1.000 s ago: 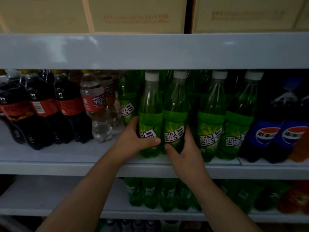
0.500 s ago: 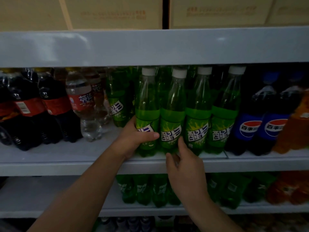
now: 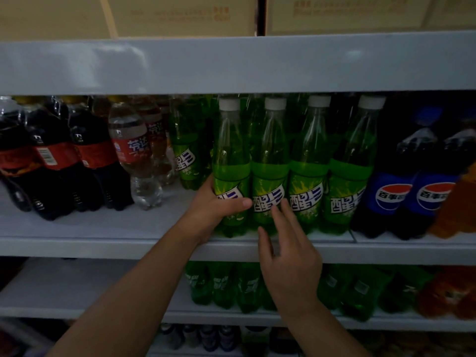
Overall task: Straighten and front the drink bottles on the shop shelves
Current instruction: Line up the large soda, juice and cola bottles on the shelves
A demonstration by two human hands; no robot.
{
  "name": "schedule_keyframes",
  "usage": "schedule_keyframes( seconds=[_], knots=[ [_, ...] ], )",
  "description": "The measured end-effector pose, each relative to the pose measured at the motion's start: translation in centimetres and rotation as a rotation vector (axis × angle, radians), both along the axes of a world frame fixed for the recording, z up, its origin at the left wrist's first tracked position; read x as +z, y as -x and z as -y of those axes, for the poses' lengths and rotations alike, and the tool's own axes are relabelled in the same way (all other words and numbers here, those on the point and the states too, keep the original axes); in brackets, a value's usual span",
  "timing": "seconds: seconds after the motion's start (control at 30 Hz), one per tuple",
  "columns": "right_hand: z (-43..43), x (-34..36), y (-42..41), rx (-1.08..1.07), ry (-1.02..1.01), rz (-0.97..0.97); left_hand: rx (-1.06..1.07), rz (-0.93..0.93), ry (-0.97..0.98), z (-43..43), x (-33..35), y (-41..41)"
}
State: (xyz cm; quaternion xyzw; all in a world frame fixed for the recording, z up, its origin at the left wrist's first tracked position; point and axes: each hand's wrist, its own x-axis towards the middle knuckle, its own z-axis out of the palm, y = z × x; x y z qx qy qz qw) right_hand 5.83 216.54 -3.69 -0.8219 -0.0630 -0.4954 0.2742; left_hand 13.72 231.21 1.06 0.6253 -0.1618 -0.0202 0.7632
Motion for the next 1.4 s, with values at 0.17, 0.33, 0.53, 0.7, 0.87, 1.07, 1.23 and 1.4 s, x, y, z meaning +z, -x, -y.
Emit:
schedule_keyframes(
  seconds=[0.17,0.33,0.53,0.7,0.87,1.07,1.23,1.4],
  knots=[
    [1.0,0.0,-0.9,0.032,0.063,0.094,-0.020,-0.008,-0.031,-0.6,0.0,-0.1],
    [1.3,0.3,-1.1,0.080,0.057,0.087,-0.049,-0.001,-0.092,-1.5,0.4,-0.2],
    [1.5,0.4,-0.9,0.122,0.015,0.113,-0.047,-0.001,-0.131,-1.3,0.9,-0.6],
    [0.6,0.2,-0.4,0.212,-0.031,0.159,-0.110,-0.014,-0.189,-1.7,1.3,-0.2],
    [-2.9,1.8,-0.2,0.453,-0.055,0.133,-0.083,0.033,-0.296,-3.0,1.7,1.2],
    [-10.7,5.6,-1.8,0.791,-0.149,0.024,0.359,0.102,-0.323,-11.4,2.5,4.5],
    [-16.9,9.4,-6.7,0.770,-0.411,-0.450,0.777,0.123,-0.333,-15.7,3.6,4.7],
    [-19.3,9.7,-10.1,0.940,-0.561,-0.902,0.891,0.182,-0.785,-14.2,3.3,2.8]
  ],
)
